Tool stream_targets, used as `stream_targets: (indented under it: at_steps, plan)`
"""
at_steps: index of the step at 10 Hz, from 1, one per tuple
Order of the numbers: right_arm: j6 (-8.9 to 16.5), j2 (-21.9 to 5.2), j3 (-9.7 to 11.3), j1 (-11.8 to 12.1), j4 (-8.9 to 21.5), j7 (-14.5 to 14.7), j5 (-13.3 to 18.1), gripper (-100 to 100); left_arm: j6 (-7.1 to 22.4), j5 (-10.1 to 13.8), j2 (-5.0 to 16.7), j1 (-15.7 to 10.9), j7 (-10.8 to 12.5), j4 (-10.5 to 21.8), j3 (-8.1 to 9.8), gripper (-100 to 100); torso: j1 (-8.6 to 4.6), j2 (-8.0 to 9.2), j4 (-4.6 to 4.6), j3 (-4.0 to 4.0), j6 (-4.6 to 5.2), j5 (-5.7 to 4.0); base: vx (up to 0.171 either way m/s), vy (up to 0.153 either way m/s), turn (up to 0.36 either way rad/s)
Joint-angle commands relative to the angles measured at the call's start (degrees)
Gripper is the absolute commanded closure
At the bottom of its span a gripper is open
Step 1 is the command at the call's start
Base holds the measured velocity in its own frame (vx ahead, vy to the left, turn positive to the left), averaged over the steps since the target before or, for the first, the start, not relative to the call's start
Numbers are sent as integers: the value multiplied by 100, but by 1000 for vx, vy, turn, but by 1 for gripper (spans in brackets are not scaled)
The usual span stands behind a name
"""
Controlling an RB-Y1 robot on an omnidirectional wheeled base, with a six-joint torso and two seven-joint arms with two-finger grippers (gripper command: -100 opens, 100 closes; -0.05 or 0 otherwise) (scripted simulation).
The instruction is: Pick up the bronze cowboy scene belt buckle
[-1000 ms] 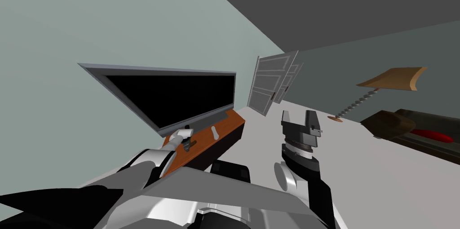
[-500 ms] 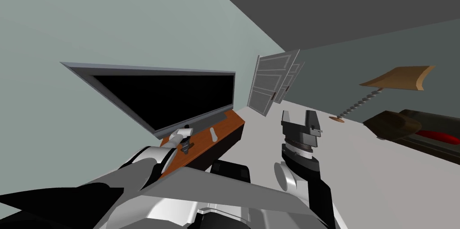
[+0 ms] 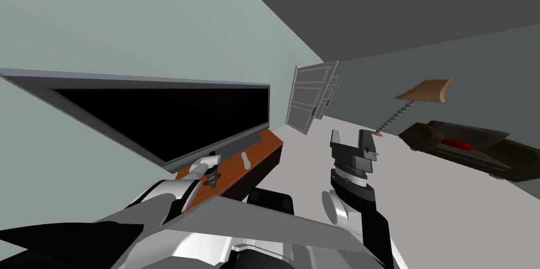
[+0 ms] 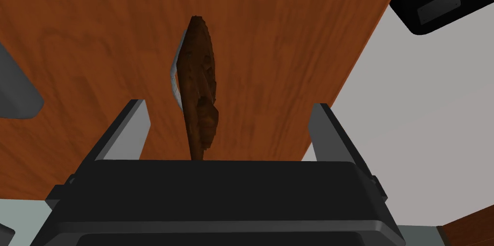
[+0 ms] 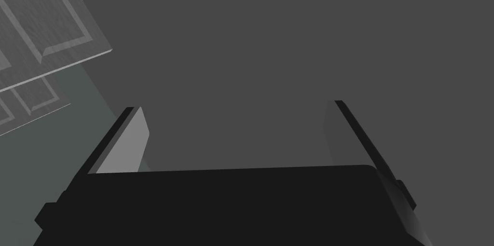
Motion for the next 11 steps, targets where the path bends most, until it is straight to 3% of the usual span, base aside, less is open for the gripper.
stream_targets:
  at_steps: [1, 2, 3, 4, 5, 6, 8, 9, 10, 11]
  plan:
    - [0, 0, 0, 0, 0, 0, 0, 0, 15, 21, -17, 191, 7, -145, 30, -100, 0, 0, 0, 0, 0, 0, 16, -8, 27]
    - [0, 0, 0, 0, 0, 0, 0, 0, -74, 178, 35, 445, -95, -217, 220, -100, 5, 5, 1, 3, -2, 1, 14, -26, -243]
    - [0, 0, 1, -1, 0, 0, 0, 0, -74, 178, 35, 523, -95, -217, 220, -100, 0, 7, 2, 4, 5, 0, 26, -17, -133]
    - [0, 0, 0, 0, 0, 0, 0, 0, -162, 335, 87, 730, -197, -289, 410, -100, 2, 4, 1, 3, 0, 1, 35, -25, -245]
    - [0, 0, 0, -1, 0, 0, 0, 0, -162, 335, 87, 854, -197, -289, 410, -100, 0, 2, 1, 2, 4, 0, 29, -16, -117]
    - [0, 0, 0, 0, 0, 0, 0, 0, -251, 492, 139, 1029, -299, -361, 600, -100, 2, 2, 1, 1, 0, 0, 35, -28, -230]
    - [0, 0, 0, 0, 0, 0, 0, 0, -251, 492, 139, 1185, -299, -361, 600, -100, 2, 4, 1, 2, -2, 0, 21, -10, -57]
    - [0, 0, 0, 0, 0, 0, 0, 0, -340, 649, 191, 1481, -402, -433, 789, -100, 6, 7, 2, 4, 0, 1, 18, -23, -231]
    - [0, 0, 0, -1, 0, 0, 0, 0, -340, 649, 191, 1516, -402, -433, 789, -100, 1, 7, 2, 4, 4, 0, 24, -12, -152]
    - [0, 0, 0, 0, 0, 0, 0, 0, -428, 806, 243, 1752, -504, -505, 979, -100, 3, 6, 2, 3, 0, 0, 42, -22, -198]
